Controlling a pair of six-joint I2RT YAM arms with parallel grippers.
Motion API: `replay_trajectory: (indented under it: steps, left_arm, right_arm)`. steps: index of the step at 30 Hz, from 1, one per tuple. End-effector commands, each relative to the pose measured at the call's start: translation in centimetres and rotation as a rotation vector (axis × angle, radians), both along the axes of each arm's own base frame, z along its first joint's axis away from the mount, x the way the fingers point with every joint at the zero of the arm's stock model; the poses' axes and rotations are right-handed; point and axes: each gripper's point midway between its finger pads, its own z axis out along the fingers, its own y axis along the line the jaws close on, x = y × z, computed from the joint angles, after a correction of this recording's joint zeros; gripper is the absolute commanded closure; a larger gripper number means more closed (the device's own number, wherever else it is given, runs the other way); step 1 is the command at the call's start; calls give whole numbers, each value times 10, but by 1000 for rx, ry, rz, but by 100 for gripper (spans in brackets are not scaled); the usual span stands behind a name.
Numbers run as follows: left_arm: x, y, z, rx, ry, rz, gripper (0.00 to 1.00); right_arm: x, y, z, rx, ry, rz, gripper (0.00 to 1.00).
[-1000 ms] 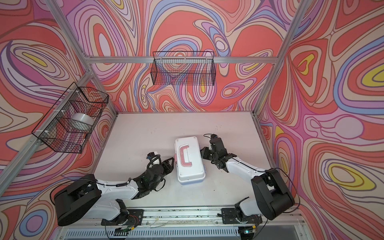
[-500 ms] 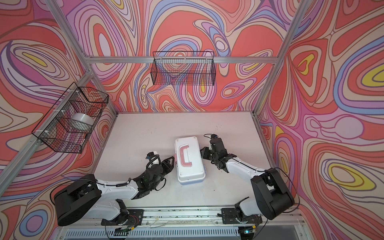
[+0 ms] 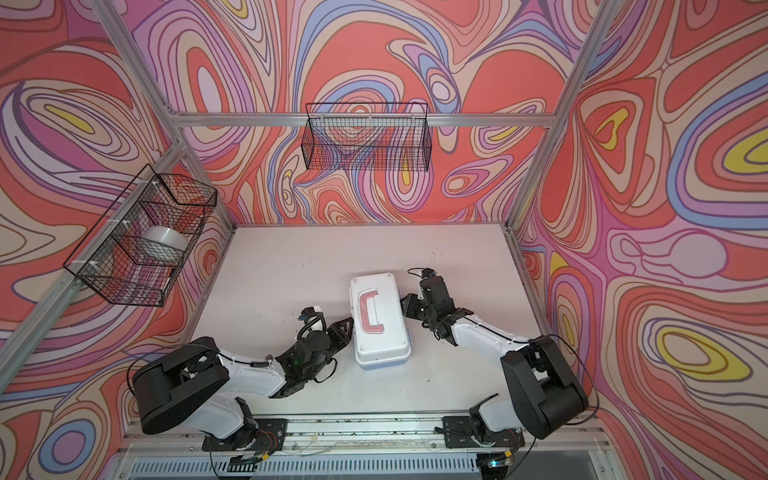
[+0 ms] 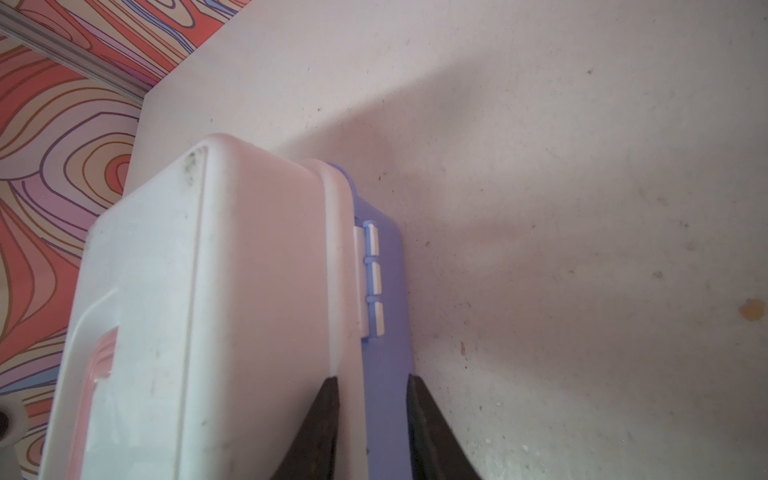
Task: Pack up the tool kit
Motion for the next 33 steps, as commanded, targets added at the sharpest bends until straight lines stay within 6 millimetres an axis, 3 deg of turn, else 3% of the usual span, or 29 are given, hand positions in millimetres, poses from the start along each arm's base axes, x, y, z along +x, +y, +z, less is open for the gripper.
replay_trajectory:
  steps: [1,7,10,16,23,33]
  left_arm:
    - [-3,-11,3,-53,-5,-43,74]
    - [-2,-15,10,-58,-29,-61,79]
    - [-2,-18,14,-63,-38,-75,88]
    - [-8,-22,3,30,12,-127,88]
    - [-14,0,-2,119,35,-92,87]
    - [-14,-11,-9,142,46,-140,87]
  right_arm:
    - [-47,7,-53,-44,224,108,71]
    - [-47,8,-55,-37,229,107,71]
    - [-46,8,-54,-37,228,105,72]
    - [-45,8,-54,-43,228,103,72]
    - [-46,7,-56,-43,228,96,72]
    - [-44,8,-55,-34,231,91,73]
